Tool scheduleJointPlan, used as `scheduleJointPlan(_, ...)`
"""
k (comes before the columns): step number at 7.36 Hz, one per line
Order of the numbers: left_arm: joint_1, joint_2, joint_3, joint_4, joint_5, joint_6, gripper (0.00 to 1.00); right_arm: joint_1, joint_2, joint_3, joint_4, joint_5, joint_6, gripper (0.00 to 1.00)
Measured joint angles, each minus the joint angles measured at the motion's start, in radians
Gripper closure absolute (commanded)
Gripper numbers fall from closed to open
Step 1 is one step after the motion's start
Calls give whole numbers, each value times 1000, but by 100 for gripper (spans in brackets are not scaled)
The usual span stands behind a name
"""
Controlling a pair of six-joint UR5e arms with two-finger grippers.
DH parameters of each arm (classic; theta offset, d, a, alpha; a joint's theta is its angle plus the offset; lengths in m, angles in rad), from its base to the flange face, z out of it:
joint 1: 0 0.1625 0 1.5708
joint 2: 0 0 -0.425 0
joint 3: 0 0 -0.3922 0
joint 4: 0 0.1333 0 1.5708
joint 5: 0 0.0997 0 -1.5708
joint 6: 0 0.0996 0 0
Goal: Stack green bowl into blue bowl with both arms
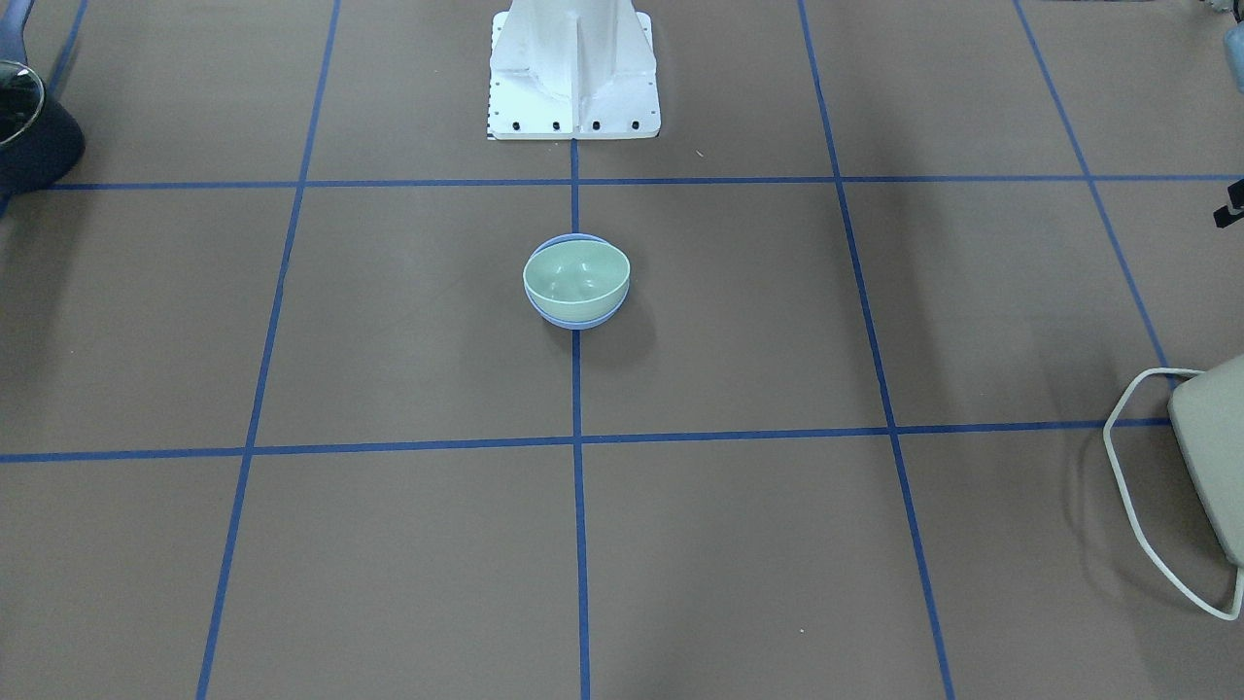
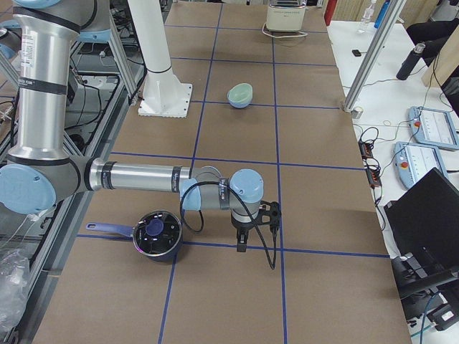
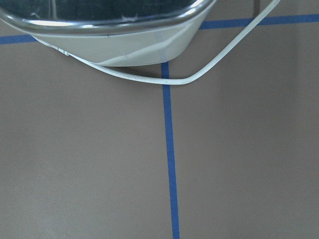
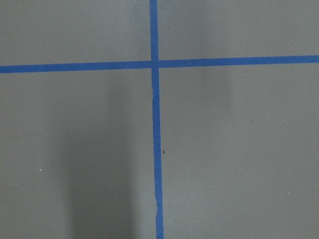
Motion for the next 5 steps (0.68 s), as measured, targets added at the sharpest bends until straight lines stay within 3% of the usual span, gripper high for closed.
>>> scheduleJointPlan(5,-1,0,2,0,-1,3,1,0,0,1,5,8,0,0)
